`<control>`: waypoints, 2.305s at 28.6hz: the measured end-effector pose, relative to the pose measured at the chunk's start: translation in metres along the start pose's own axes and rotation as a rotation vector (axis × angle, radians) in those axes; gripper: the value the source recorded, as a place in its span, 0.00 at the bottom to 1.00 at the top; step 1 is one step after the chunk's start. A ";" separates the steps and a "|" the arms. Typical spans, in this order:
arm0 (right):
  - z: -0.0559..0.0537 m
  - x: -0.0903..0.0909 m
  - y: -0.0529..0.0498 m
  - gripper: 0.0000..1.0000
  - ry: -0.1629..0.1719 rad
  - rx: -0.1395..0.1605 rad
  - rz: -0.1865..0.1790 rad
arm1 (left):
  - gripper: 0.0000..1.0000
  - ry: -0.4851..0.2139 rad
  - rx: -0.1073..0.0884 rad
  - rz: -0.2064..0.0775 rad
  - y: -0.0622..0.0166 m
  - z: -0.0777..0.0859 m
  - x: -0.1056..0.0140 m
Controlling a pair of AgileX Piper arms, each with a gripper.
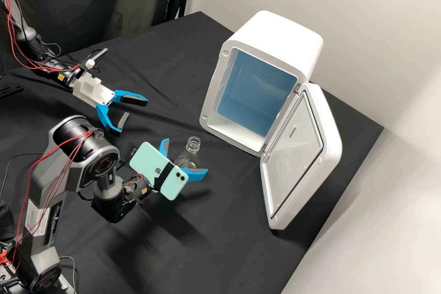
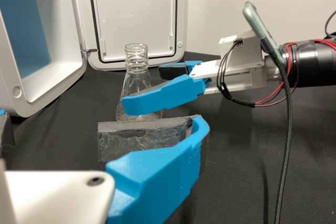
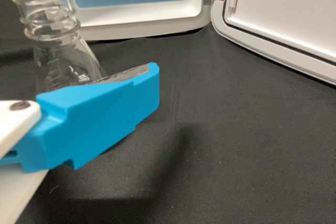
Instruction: Place the flask in the incubator
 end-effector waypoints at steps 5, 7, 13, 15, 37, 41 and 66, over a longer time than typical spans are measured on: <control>0.002 0.007 -0.001 1.00 -0.003 0.001 0.000 | 1.00 0.000 0.000 0.000 0.0000 0.000 0.000; 0.002 0.011 0.000 1.00 0.001 0.000 0.003 | 1.00 0.000 0.000 0.000 0.0000 0.000 0.000; 0.004 0.022 0.000 1.00 0.000 0.003 0.014 | 1.00 -0.002 0.005 0.011 0.0032 0.001 -0.001; 0.006 0.026 0.000 1.00 -0.006 0.006 0.023 | 1.00 -0.003 0.005 0.012 0.0035 0.001 -0.001; 0.006 0.036 0.002 1.00 -0.008 -0.009 0.042 | 1.00 -0.003 0.005 0.013 0.0039 0.001 -0.001; 0.006 0.036 0.002 1.00 -0.008 -0.009 0.042 | 1.00 -0.007 0.008 0.016 0.0049 0.003 -0.001; 0.005 0.036 0.001 0.00 -0.005 -0.010 0.039 | 1.00 -0.013 0.011 0.016 0.0052 0.004 -0.001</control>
